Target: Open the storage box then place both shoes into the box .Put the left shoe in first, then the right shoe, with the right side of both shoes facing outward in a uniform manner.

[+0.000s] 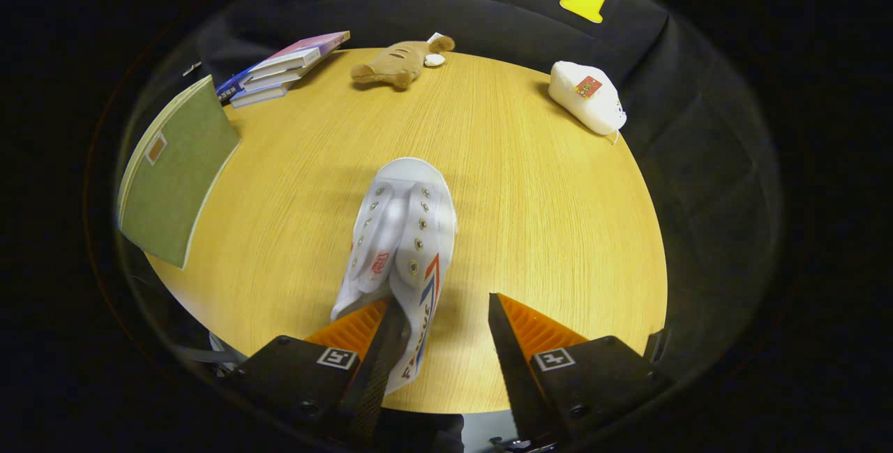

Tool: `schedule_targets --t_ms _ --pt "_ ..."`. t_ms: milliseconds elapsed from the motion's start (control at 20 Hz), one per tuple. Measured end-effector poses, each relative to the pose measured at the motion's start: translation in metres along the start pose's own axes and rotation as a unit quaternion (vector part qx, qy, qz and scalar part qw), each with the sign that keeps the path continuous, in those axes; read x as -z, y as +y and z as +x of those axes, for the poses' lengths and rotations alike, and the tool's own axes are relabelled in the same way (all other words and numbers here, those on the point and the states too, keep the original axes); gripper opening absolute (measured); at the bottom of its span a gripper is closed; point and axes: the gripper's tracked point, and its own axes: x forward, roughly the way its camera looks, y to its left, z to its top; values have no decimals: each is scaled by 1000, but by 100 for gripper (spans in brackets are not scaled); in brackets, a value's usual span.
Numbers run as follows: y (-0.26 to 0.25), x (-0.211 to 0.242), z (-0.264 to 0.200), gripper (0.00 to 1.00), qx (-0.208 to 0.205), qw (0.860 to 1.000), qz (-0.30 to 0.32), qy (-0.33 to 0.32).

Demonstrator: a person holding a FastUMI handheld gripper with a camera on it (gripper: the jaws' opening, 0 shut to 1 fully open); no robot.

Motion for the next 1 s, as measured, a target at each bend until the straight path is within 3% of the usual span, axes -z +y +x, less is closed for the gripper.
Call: schedule_targets --t_ms 100,200,300,350,400,750,1000 --pt "4 -12 13 73 -3 1000 6 -9" --pt "9 -21 23 59 -8 1000 13 -15" --pt "5 -23 33 30 15 1000 19 -10" --pt "2 -24 30 11 21 999 34 -12" --pt "3 -24 29 7 18 999 46 -10" --pt "22 -63 -29 5 -30 989 141 -15" --pt "96 -137 -105 5 -99 983 151 -37"
